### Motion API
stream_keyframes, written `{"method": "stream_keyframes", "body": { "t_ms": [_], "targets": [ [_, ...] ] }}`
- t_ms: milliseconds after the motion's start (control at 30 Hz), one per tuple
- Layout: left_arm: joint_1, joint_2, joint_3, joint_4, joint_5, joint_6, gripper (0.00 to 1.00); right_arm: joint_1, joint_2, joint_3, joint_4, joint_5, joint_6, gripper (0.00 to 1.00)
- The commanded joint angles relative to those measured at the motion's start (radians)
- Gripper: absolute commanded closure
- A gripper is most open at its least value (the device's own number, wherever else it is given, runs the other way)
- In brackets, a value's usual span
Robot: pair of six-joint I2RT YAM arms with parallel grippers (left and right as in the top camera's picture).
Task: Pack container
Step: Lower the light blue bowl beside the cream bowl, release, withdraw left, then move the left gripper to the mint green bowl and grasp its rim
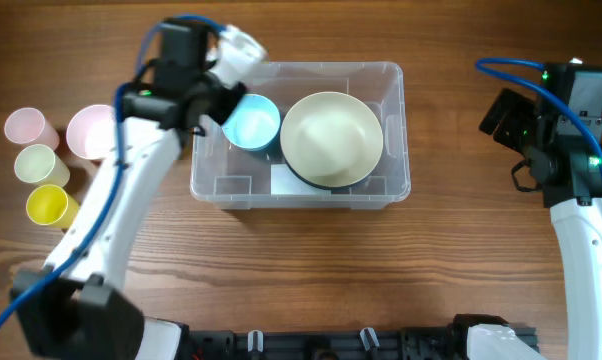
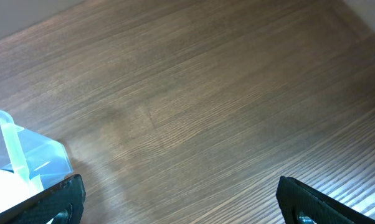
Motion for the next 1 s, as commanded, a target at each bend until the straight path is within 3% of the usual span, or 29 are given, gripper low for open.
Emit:
{"method": "stream_keyframes", "body": {
  "t_ms": [0, 33, 67, 133, 200, 333, 367, 400, 433, 467, 533, 567, 667, 733, 767, 967],
  "targets": [
    [0.086, -0.090, 0.010, -0.072, -0.182, -0.546, 0.58, 0.000, -0.003, 0.012, 0.000, 0.021, 0.011, 0.00],
    [0.113, -0.118, 0.010, -0.103, -0.182, -0.636, 0.61, 0.000, -0.003, 0.012, 0.000, 0.021, 0.011, 0.00],
    [0.135, -0.144, 0.010, -0.131, -0.179, -0.703, 0.57, 0.000, -0.003, 0.012, 0.000, 0.021, 0.012, 0.00],
    [0.159, -0.179, 0.010, -0.160, -0.163, -0.762, 0.50, 0.000, -0.003, 0.012, 0.000, 0.021, 0.012, 0.00],
    [0.172, -0.213, 0.010, -0.201, -0.160, -0.798, 0.53, 0.000, -0.003, 0.012, 0.000, 0.021, 0.011, 0.00],
    [0.175, -0.266, 0.010, -0.294, -0.172, -0.806, 0.24, 0.000, -0.003, 0.012, 0.000, 0.021, 0.011, 0.00],
    [0.178, -0.267, 0.010, -0.296, -0.172, -0.840, 0.03, 0.000, -0.003, 0.012, 0.000, 0.021, 0.012, 0.00],
    [0.179, -0.267, 0.010, -0.297, -0.172, -0.887, 0.00, 0.000, -0.003, 0.012, 0.000, 0.021, 0.012, 0.00],
    [0.182, -0.264, 0.010, -0.303, -0.173, -0.957, 0.07, 0.000, -0.003, 0.012, 0.000, 0.021, 0.012, 0.00],
    [0.187, -0.259, 0.010, -0.314, -0.183, -1.051, 0.22, 0.000, -0.003, 0.012, 0.000, 0.021, 0.011, 0.00],
    [0.200, -0.243, 0.010, -0.365, -0.234, -1.292, 0.62, 0.000, -0.003, 0.012, 0.000, 0.021, 0.012, 0.00],
    [0.205, -0.231, 0.010, -0.391, -0.262, -1.406, 0.66, 0.000, -0.003, 0.012, 0.000, 0.021, 0.011, 0.00],
    [0.217, -0.187, 0.010, -0.435, -0.322, -1.583, 0.66, 0.000, -0.003, 0.012, 0.000, 0.021, 0.012, 0.00],
    [0.224, -0.151, 0.010, -0.438, -0.329, -1.619, 0.49, 0.000, -0.003, 0.012, 0.000, 0.021, 0.012, 0.00],
    [0.228, -0.133, 0.010, -0.439, -0.328, -1.629, 0.47, 0.000, -0.003, 0.012, 0.000, 0.021, 0.012, 0.01],
    [0.265, 0.000, 0.010, -0.469, -0.328, -1.789, 0.50, 0.000, -0.003, 0.012, 0.000, 0.021, 0.012, 0.00]
  ]
}}
